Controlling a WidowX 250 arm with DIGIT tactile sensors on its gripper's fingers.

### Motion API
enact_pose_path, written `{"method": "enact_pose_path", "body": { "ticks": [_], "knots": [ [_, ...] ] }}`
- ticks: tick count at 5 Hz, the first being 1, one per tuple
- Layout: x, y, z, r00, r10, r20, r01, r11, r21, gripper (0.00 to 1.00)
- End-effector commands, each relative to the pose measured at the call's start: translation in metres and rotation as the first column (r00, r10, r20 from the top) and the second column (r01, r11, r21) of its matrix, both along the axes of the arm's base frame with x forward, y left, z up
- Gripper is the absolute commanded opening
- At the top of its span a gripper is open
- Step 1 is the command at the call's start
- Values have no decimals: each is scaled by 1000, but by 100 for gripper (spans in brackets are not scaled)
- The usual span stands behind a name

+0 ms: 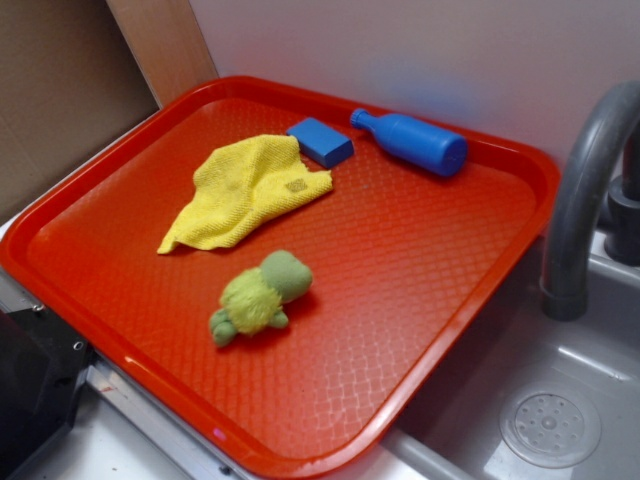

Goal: Grab the yellow cloth.

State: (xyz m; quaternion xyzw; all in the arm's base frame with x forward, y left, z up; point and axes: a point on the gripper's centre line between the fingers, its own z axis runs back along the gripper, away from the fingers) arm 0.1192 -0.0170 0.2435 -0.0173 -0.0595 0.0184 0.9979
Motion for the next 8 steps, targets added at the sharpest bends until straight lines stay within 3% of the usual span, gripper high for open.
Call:
{"method": "enact_pose_path", "body": {
  "ticks": [1, 2, 3, 4, 5, 6, 7, 8],
  "knots": [
    [0, 0, 0, 1000, 0, 0, 0, 1000, 0, 100],
    [50, 18, -50, 1000, -13, 11, 13, 999, 37, 100],
    [91, 28, -100, 1000, -11, 20, 10, 1000, 24, 100],
    [106, 29, -149, 998, -58, 30, 57, 998, 27, 100],
    [117, 33, -198, 989, -118, 88, 113, 992, 59, 100],
    [115, 25, -220, 983, -177, 58, 171, 981, 94, 71],
    [111, 29, -227, 985, -166, 42, 162, 982, 99, 0],
    [109, 34, -210, 986, -151, 73, 145, 987, 73, 0]
  ]
}}
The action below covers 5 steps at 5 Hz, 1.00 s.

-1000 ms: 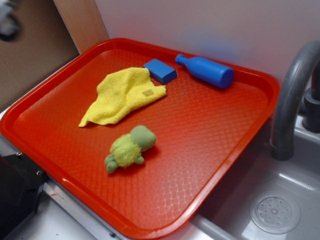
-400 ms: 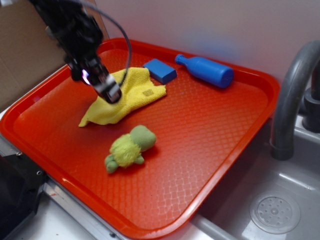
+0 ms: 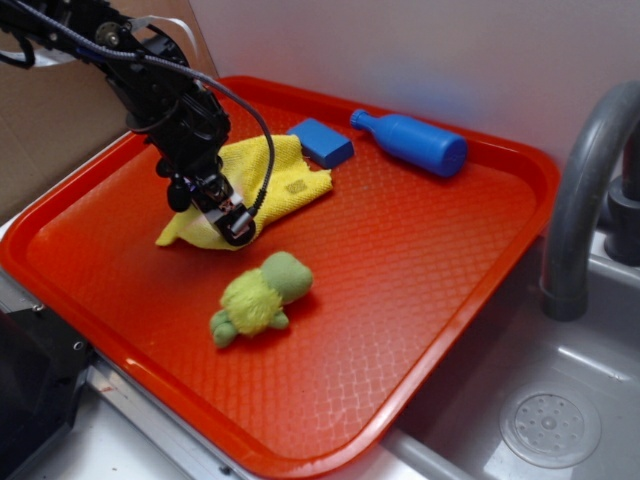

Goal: Grab the yellow cloth.

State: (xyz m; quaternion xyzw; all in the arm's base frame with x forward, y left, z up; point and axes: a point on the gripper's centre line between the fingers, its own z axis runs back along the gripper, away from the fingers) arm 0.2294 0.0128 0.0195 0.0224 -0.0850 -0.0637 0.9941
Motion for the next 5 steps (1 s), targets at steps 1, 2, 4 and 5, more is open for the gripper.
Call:
{"method": "enact_pose_path", "body": {
  "ticks": [1, 2, 4, 5],
  "knots": [
    [-3, 10, 36, 999, 28, 23, -29, 999, 19, 0],
    [-4, 14, 86, 991, 125, 56, -124, 992, -30, 0],
    [8, 13, 185, 987, 155, 41, -150, 984, -95, 0],
    [13, 6, 142, 992, 86, 91, -80, 995, -66, 100]
  ]
}}
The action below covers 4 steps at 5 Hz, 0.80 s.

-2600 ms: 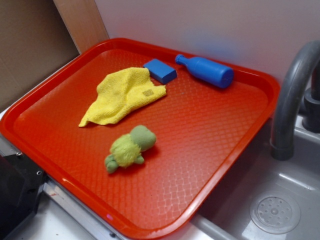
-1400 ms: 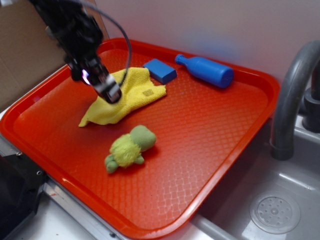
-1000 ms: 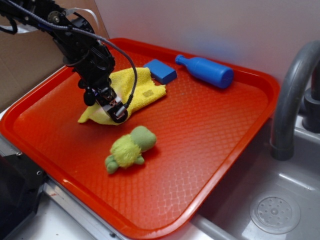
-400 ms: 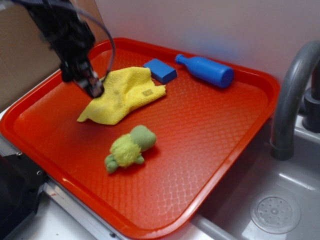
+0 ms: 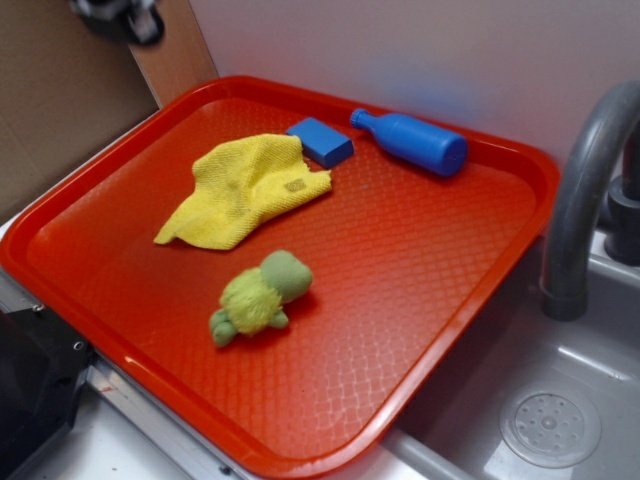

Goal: Grab the yellow cloth.

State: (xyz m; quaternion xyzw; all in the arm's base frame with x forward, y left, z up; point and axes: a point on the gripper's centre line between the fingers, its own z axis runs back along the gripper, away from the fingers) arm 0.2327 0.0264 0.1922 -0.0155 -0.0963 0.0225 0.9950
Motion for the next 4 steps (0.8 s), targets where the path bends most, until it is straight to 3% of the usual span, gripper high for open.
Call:
{"method": "enact_pose_path", "body": {
  "ticks": [1, 2, 3, 4],
  "knots": [
    [16, -23, -70, 983, -174, 65, 166, 980, 105, 100],
    [14, -34, -95, 986, -160, 53, 154, 982, 112, 100],
    [23, -26, -107, 994, -108, 27, 103, 984, 144, 100],
    [28, 3, -110, 999, -31, 20, 27, 979, 200, 100]
  ]
}}
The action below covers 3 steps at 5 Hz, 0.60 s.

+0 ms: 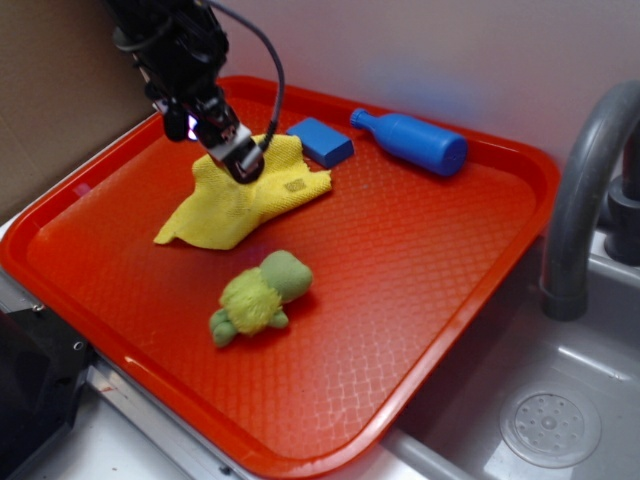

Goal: Grab the yellow cloth.

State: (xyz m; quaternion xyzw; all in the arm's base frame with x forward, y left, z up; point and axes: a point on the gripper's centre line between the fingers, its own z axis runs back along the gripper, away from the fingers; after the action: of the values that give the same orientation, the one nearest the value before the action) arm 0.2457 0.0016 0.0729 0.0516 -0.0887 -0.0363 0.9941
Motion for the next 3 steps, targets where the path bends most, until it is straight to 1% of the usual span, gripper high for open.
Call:
{"method": "enact_pose_path", "body": {
  "ticks": [1, 2, 3],
  "knots": [
    [23, 40, -19, 995, 99, 35, -96, 993, -72, 100],
    [30, 31, -45, 998, 21, 63, -9, 983, -183, 100],
    [29, 25, -47, 997, 4, 76, 15, 968, -250, 100]
  ]
}}
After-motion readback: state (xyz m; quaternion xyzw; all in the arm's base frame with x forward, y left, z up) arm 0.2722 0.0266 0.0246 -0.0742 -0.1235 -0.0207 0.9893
